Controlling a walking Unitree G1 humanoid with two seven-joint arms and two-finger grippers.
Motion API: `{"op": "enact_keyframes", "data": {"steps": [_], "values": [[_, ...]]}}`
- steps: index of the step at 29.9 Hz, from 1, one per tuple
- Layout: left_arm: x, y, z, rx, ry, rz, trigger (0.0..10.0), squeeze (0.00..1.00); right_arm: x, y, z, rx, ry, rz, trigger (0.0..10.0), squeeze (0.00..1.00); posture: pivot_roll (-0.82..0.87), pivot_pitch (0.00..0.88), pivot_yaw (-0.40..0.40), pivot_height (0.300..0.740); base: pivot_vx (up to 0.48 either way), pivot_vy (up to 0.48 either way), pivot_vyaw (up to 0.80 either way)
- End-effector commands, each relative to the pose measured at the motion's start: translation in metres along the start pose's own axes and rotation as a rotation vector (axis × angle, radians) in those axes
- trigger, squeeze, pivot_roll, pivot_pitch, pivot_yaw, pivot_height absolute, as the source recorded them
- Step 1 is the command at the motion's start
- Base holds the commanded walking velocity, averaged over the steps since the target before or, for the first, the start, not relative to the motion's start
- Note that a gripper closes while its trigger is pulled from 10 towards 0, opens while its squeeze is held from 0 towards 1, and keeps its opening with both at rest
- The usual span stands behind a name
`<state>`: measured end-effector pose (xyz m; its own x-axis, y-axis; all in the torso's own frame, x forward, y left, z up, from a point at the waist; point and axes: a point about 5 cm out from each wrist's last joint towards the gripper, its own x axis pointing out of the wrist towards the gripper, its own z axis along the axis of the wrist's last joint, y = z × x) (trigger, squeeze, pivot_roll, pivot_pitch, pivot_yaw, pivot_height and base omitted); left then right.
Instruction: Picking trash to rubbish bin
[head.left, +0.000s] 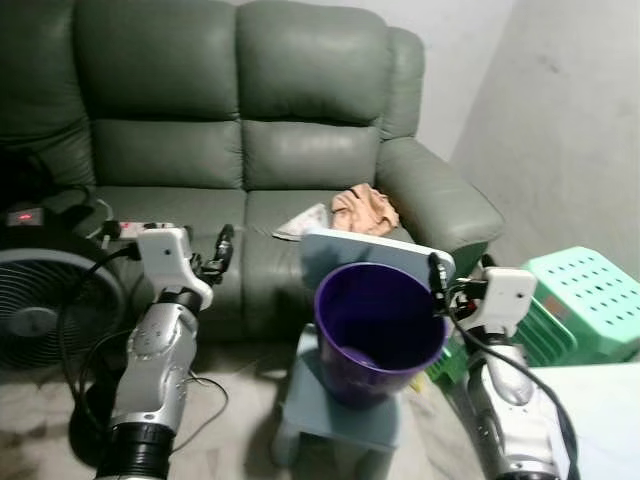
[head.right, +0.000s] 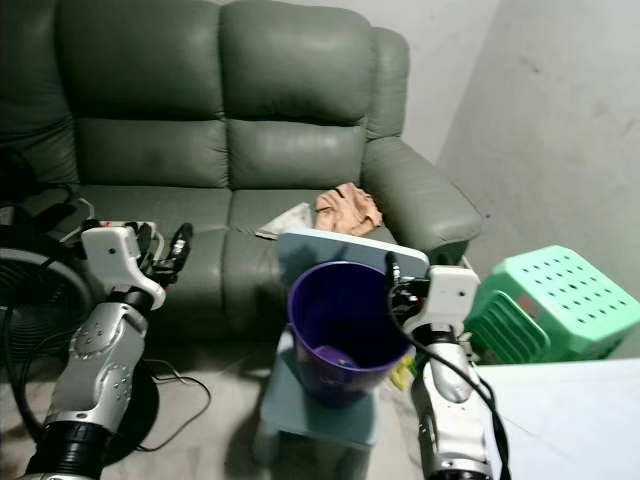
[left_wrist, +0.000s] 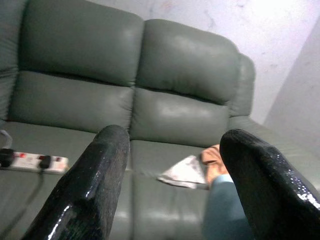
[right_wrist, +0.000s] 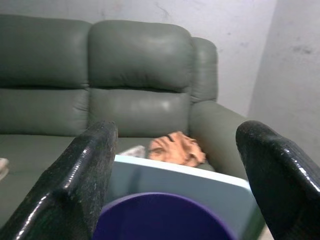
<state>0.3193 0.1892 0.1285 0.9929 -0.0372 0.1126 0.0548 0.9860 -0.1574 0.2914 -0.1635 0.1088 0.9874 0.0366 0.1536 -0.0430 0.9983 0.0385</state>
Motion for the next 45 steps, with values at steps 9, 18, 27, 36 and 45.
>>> {"op": "enact_keyframes", "data": {"steps": [9, 18, 27, 36, 45], "values": [[0.005, -0.01, -0.002, 0.008, 0.006, -0.032, 10.0, 0.0, -0.004, -0.007, 0.002, -0.047, 0.012, 0.003, 10.0, 0.0, 0.02, 0.0, -0.092, 0.74, 0.0, 0.246, 0.0], [0.005, -0.012, -0.003, 0.012, 0.01, -0.036, 10.0, 0.0, -0.009, -0.006, 0.0, -0.056, 0.026, 0.013, 10.0, 0.0, 0.01, 0.0, -0.092, 0.74, 0.0, 0.0, 0.0], [0.007, -0.014, -0.004, 0.009, 0.016, -0.04, 10.0, 0.0, -0.009, -0.006, -0.003, -0.06, 0.071, 0.019, 10.0, 0.0, 0.01, 0.0, -0.093, 0.74, 0.0, 0.0, -0.34], [0.008, -0.016, -0.004, 0.018, 0.015, -0.045, 10.0, 0.0, -0.006, -0.006, -0.003, -0.075, 0.084, 0.021, 10.0, 0.0, 0.01, 0.0, -0.096, 0.74, 0.0, 0.0, -0.77], [0.008, -0.019, -0.002, 0.016, 0.008, -0.054, 10.0, 0.0, -0.004, -0.007, -0.002, -0.085, 0.086, 0.024, 10.0, 0.0, 0.02, 0.0, -0.101, 0.74, 0.0, 0.0, -0.76]]}}
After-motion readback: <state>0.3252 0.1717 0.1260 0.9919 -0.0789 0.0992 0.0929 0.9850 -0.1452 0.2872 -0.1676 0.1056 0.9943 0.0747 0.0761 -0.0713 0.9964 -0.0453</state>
